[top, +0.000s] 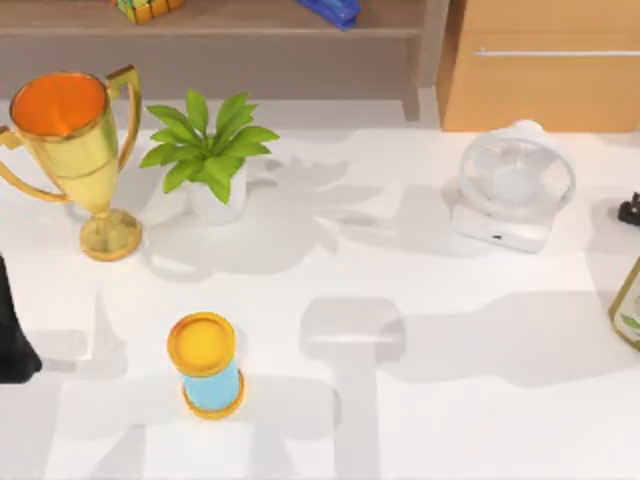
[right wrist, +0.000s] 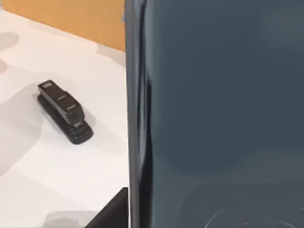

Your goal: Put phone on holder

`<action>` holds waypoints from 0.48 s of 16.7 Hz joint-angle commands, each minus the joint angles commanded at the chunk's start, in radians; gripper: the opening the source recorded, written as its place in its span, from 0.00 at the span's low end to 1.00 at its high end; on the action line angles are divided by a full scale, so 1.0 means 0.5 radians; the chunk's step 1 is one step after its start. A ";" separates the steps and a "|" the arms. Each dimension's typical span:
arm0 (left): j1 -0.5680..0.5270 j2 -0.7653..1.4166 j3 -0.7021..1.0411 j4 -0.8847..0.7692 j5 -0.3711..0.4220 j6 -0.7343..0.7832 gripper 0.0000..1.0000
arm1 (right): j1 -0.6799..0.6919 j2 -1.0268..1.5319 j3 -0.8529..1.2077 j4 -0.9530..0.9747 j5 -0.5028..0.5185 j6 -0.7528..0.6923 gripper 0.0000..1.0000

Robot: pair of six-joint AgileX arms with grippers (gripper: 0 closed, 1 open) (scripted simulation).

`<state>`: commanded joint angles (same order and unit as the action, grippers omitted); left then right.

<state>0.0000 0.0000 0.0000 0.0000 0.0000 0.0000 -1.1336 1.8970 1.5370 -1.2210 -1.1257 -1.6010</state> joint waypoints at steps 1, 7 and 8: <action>0.000 0.000 0.000 0.000 0.000 0.000 1.00 | 0.000 0.000 0.000 0.000 0.000 0.000 0.00; 0.000 0.000 0.000 0.000 0.000 0.000 1.00 | 0.018 -0.040 -0.036 0.055 0.000 0.071 0.00; 0.000 0.000 0.000 0.000 0.000 0.000 1.00 | 0.021 -0.063 -0.065 0.099 0.000 0.118 0.00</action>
<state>0.0000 0.0000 0.0000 0.0000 0.0000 0.0000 -1.1232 1.8654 1.5047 -1.1713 -1.1258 -1.5417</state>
